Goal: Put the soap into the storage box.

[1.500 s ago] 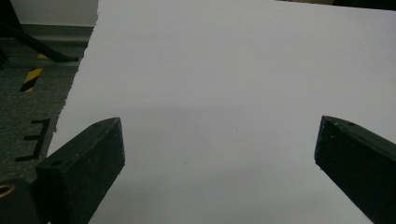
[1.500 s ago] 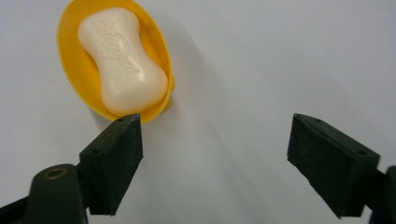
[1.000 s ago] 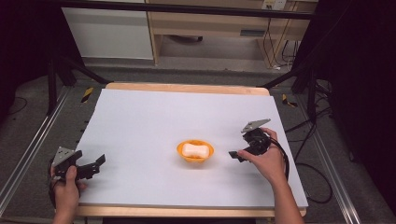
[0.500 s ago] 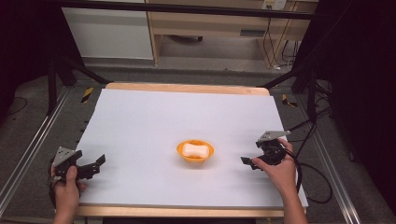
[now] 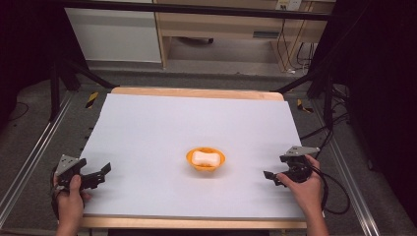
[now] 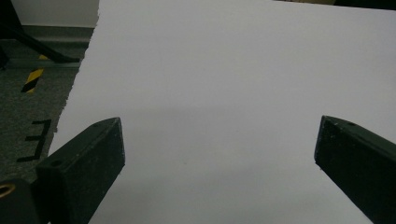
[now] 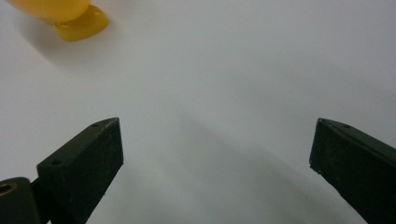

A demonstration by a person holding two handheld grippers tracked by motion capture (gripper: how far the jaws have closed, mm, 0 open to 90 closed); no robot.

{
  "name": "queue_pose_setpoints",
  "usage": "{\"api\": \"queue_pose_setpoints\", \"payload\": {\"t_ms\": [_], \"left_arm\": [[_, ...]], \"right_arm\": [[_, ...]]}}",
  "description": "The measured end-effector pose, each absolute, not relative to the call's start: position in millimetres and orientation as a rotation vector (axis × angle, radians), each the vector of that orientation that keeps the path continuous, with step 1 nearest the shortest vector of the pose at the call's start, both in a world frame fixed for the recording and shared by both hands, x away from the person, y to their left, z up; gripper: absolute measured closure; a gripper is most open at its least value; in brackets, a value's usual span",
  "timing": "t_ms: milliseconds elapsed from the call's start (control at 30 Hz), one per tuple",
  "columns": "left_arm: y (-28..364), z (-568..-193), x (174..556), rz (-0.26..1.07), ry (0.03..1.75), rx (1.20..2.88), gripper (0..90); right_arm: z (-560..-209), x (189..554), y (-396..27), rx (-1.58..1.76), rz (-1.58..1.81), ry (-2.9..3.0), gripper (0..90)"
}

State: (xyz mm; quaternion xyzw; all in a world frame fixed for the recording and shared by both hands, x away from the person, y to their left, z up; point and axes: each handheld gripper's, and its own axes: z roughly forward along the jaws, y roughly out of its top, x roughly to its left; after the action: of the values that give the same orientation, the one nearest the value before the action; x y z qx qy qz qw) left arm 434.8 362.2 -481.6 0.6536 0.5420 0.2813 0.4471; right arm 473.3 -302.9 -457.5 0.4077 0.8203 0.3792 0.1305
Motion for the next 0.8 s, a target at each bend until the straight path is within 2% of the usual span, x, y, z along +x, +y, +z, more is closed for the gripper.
{"api": "queue_pose_setpoints", "payload": {"t_ms": [800], "left_arm": [[362.2, -481.6, 434.8, 0.696, 1.344, 1.617, 1.2]], "right_arm": [[-468.0, 447.8, -339.3, 1.248, 1.158, 2.323, 3.2]]}}
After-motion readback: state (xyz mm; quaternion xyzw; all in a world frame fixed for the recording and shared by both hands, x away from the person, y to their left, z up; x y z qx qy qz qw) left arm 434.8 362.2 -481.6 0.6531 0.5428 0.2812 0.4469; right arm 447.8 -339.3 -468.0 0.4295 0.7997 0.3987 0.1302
